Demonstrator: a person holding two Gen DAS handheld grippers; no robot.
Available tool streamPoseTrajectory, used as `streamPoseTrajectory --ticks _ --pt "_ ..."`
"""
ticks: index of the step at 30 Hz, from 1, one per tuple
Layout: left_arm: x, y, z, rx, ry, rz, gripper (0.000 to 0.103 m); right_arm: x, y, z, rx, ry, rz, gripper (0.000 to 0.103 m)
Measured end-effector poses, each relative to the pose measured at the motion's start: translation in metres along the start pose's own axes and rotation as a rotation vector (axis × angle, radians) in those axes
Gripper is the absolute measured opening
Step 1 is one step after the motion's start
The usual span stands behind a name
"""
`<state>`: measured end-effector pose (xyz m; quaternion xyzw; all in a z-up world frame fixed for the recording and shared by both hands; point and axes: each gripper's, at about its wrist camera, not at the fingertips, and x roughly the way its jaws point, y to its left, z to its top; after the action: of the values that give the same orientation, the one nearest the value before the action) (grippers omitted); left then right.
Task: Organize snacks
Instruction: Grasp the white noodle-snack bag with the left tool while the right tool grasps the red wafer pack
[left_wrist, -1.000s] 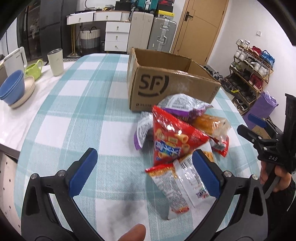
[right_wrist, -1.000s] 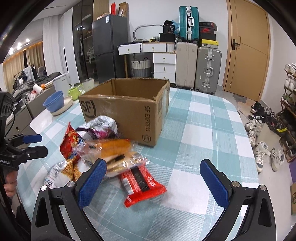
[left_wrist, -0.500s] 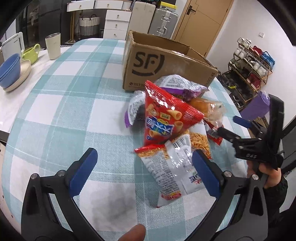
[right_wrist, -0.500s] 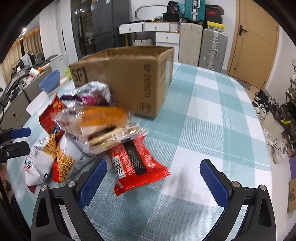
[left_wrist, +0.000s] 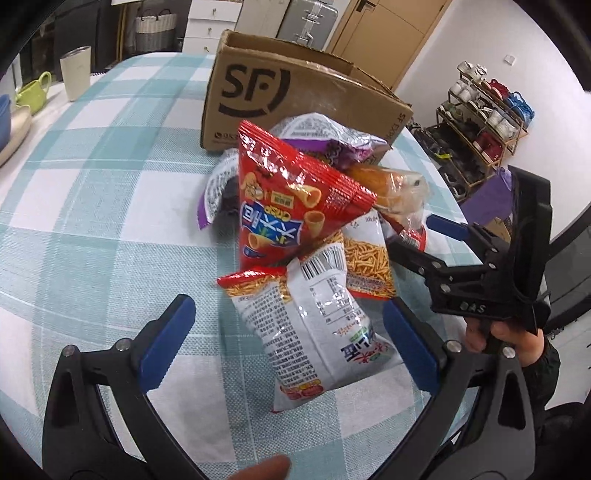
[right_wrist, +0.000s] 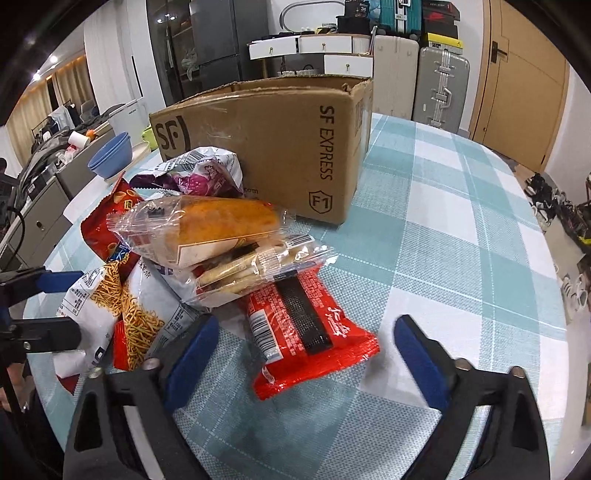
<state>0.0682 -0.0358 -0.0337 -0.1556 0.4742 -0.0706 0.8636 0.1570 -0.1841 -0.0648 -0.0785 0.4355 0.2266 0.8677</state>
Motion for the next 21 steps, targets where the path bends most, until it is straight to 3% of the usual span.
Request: streamPoseTrajectory --ticks 1,5,10,21 --pt "0.001 0.000 0.000 0.000 0.004 -0.005 0.091 0.002 0.000 0.000 0.000 0.006 0.001 0.081" --pt "0.004 -0.003 -0.003 0.010 0.025 -0.050 0.076 0.005 0.002 0.001 -0.001 0.008 0.010 0.080" --pt "0.004 0.000 -0.004 0.007 0.025 -0.065 0.071 0.004 0.004 0.002 -0.013 0.002 0.001 0.080" --pt "-0.007 0.010 -0.010 -0.005 -0.013 -0.109 0.044 0.005 0.006 0.002 -0.021 0.004 -0.002 0.080"
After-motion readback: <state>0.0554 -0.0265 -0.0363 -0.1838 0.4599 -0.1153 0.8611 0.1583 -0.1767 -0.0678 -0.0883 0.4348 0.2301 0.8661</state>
